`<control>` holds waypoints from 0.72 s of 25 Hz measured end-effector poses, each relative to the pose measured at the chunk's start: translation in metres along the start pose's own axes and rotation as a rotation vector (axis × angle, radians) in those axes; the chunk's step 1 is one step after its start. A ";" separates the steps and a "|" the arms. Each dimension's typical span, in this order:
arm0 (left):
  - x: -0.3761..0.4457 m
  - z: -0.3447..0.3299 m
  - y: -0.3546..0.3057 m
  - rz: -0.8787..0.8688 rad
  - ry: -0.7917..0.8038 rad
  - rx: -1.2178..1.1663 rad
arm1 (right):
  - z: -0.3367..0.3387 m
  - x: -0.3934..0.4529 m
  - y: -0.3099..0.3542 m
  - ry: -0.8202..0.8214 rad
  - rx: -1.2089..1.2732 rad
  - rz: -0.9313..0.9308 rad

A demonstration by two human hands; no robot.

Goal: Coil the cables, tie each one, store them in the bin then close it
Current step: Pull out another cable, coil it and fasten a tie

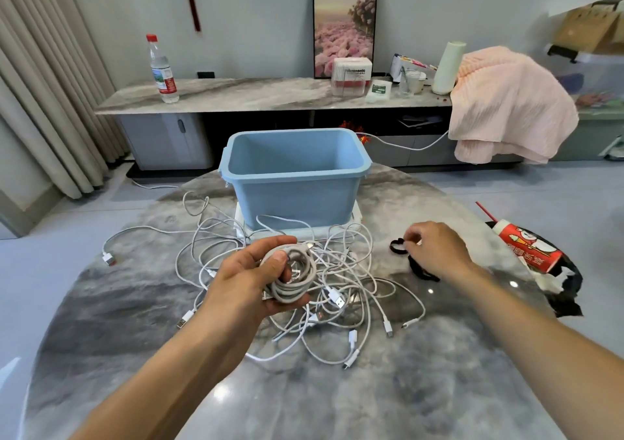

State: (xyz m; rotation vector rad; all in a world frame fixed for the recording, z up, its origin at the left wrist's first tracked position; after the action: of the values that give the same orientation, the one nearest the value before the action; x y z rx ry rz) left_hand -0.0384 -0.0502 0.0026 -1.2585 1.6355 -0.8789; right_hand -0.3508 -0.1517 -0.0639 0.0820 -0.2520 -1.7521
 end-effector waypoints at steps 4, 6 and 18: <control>0.007 0.004 0.004 0.014 -0.002 -0.005 | -0.043 0.020 0.013 0.039 -0.438 0.147; 0.007 0.003 0.004 0.018 0.015 -0.008 | -0.054 0.026 0.012 -0.003 -0.456 0.160; 0.003 0.006 -0.009 0.001 0.008 -0.072 | 0.066 -0.047 0.124 0.312 1.469 0.025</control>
State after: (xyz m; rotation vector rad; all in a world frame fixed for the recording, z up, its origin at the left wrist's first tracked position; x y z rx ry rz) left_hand -0.0301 -0.0556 0.0079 -1.3047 1.6865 -0.8321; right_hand -0.2356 -0.1188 0.0231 1.3659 -1.2345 -1.1653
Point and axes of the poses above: each hand's wrist, its own x-axis towards the middle knuckle, its own z-axis out of the back of the hand, y = z × x, the point moved 6 cm from there along x, towards the middle knuckle, and after that the axes turned 6 degrees about -x, right-handed, at the moved point
